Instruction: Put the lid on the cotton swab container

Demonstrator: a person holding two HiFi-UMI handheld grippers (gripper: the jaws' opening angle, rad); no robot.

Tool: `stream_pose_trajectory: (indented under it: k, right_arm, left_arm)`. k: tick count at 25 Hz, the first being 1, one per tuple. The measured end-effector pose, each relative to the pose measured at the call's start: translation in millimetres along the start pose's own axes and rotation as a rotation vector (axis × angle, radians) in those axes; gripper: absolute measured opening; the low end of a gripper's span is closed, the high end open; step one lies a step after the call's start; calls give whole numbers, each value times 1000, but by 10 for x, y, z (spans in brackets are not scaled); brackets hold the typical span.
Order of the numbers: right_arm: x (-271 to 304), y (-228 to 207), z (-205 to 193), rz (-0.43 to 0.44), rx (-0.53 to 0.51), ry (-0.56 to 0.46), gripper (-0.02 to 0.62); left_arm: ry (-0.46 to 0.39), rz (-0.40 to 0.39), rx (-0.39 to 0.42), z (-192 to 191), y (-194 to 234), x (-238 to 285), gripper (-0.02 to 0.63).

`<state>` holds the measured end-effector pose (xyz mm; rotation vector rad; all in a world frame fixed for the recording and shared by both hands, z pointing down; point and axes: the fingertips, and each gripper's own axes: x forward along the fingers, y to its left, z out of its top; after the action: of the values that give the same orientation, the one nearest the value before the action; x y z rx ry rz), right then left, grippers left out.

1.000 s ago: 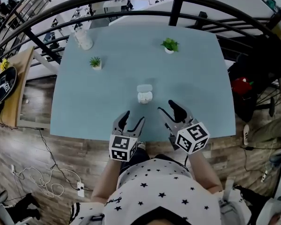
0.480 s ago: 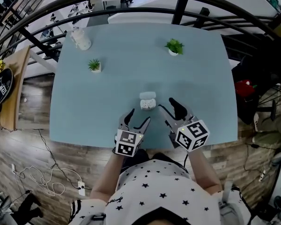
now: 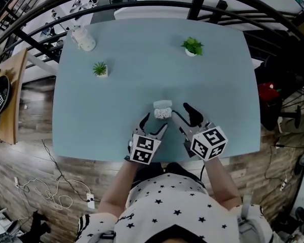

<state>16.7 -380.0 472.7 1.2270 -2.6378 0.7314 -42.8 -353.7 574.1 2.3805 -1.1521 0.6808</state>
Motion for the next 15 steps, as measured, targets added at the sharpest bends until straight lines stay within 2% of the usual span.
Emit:
stream_pose_trajectory:
  k: [15]
  right_arm:
    - [305,-264,-58,-49,34,15,213]
  left_arm:
    - [16,-45,66,-27,27,367,307]
